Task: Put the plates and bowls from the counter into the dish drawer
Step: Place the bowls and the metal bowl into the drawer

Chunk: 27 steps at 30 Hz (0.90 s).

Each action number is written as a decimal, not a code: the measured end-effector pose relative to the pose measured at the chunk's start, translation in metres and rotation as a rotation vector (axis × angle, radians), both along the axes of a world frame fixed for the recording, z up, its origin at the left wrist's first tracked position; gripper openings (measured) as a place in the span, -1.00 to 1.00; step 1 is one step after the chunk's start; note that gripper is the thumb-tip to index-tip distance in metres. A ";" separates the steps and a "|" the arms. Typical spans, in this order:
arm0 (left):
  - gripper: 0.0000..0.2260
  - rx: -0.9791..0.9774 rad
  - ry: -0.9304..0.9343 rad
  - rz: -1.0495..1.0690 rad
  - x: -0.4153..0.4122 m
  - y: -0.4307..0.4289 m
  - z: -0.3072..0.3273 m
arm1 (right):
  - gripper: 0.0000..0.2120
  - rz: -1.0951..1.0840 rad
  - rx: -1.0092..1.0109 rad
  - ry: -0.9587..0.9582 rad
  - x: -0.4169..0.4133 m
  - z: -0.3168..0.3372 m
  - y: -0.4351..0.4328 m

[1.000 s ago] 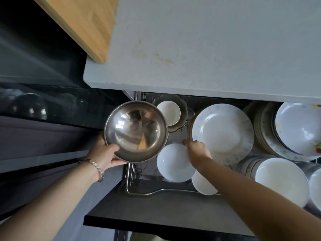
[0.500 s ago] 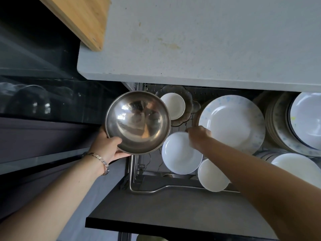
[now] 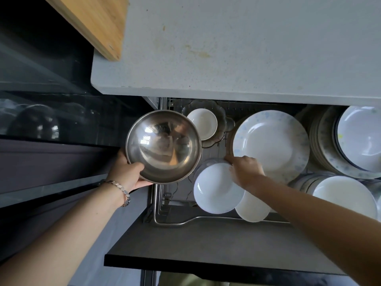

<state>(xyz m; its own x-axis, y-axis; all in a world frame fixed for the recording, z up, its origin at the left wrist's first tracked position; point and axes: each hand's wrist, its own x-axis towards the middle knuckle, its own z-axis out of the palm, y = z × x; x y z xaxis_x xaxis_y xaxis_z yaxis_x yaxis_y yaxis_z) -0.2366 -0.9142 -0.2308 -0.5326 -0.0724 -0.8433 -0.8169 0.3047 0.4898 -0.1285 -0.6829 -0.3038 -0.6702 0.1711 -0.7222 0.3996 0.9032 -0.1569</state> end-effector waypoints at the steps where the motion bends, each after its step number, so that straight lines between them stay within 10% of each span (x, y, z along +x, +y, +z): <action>1: -0.45 -0.001 0.006 -0.008 0.000 0.002 0.001 | -0.63 -0.046 -0.012 0.021 0.007 0.010 0.006; 17: -0.32 -0.215 -0.030 -1.036 0.050 0.049 -0.084 | -0.63 -0.295 -0.057 0.018 0.053 0.097 0.071; 27: -0.43 -0.173 0.016 -0.752 0.081 0.024 -0.118 | -0.68 -0.424 -0.206 0.020 0.054 0.066 0.017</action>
